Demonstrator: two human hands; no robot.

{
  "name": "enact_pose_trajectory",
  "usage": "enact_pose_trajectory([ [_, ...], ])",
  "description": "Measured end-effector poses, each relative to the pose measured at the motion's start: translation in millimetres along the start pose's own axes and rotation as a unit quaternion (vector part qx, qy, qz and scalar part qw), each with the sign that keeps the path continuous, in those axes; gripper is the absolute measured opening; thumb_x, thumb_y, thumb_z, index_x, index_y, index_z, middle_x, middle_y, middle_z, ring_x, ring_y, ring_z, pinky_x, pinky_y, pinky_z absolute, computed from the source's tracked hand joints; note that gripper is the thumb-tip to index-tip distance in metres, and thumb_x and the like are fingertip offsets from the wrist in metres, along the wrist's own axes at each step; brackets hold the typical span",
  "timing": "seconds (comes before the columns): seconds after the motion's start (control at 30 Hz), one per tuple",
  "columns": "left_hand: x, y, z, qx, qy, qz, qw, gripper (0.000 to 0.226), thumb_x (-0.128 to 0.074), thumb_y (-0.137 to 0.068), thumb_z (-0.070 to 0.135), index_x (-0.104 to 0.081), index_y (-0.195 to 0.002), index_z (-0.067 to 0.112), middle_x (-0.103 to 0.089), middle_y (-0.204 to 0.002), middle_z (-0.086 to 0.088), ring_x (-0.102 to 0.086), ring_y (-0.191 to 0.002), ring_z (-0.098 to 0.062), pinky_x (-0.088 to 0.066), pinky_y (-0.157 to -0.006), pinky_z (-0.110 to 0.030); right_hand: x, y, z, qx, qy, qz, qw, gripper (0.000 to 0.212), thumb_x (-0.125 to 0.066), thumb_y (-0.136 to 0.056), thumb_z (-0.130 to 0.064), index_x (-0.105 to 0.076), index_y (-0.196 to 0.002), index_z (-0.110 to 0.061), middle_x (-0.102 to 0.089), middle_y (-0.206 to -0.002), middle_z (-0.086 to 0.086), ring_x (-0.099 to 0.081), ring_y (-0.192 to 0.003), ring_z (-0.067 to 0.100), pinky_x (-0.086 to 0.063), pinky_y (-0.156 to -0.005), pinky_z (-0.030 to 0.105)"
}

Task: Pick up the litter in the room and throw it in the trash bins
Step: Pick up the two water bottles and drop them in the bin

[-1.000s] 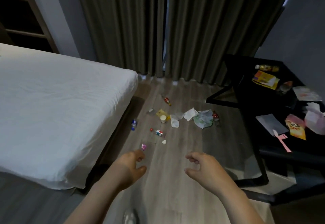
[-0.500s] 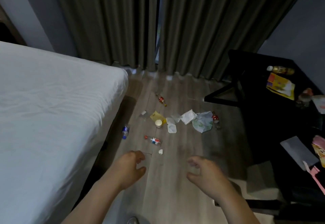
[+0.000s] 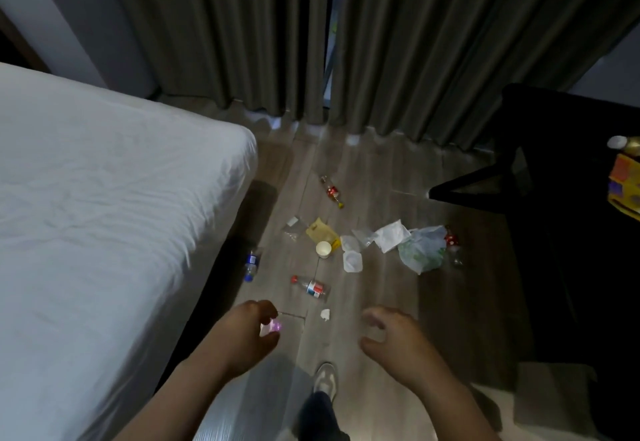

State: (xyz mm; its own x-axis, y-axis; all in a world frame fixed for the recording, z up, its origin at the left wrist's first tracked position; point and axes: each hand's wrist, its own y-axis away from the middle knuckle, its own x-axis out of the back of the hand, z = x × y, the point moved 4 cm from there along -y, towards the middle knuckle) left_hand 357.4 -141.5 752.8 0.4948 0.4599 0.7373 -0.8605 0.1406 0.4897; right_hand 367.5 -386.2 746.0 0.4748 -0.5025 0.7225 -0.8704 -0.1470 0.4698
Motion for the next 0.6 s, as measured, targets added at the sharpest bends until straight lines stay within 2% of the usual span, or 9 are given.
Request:
enact_pose_trajectory([
  [0.13, 4, -60, -3, 0.041, 0.008, 0.004, 0.999, 0.036, -0.059, -0.089, 0.035, -0.056, -0.122, 0.022, -0.06, -0.117, 0.005, -0.058, -0.097, -0.008, -0.047, -0.085, -0.018, 14, -77, 11, 0.02, 0.024, -0.013, 0.999, 0.045, -0.067, -0.084, -0.031, -0.055, -0.127, -0.025, -0.059, -0.121, -0.004, -0.054, -0.106, 0.008, -0.037, -0.08, 0.015],
  [0.27, -9, -118, -18, 0.065, 0.018, 0.005, 0.998, 0.035, -0.058, -0.089, 0.035, -0.056, -0.122, 0.023, -0.06, -0.117, 0.005, -0.057, -0.096, -0.007, -0.045, -0.082, -0.015, 8, -146, 25, 0.034, 0.04, -0.035, 0.998, 0.048, -0.066, -0.085, -0.031, -0.052, -0.13, -0.023, -0.058, -0.122, -0.002, -0.053, -0.111, 0.011, -0.037, -0.084, 0.016],
  [0.4, -30, -170, -49, 0.097, 0.041, 0.004, 0.994, 0.036, -0.06, -0.089, 0.036, -0.057, -0.121, 0.021, -0.06, -0.114, 0.003, -0.052, -0.09, -0.004, -0.042, -0.078, -0.014, -21, -203, 42, 0.034, 0.042, -0.056, 0.997, 0.048, -0.065, -0.086, -0.032, -0.05, -0.132, -0.024, -0.055, -0.127, -0.002, -0.053, -0.114, 0.011, -0.038, -0.091, 0.015],
  [0.6, -90, -256, -110, 0.114, 0.045, 0.011, 0.992, 0.038, -0.062, -0.088, 0.035, -0.055, -0.123, 0.021, -0.061, -0.115, 0.002, -0.056, -0.095, -0.007, -0.045, -0.082, -0.017, -99, -290, 81, 0.026, 0.054, -0.051, 0.997, 0.048, -0.063, -0.089, -0.034, -0.048, -0.134, -0.027, -0.052, -0.13, -0.006, -0.052, -0.116, 0.009, -0.032, -0.089, 0.011],
])
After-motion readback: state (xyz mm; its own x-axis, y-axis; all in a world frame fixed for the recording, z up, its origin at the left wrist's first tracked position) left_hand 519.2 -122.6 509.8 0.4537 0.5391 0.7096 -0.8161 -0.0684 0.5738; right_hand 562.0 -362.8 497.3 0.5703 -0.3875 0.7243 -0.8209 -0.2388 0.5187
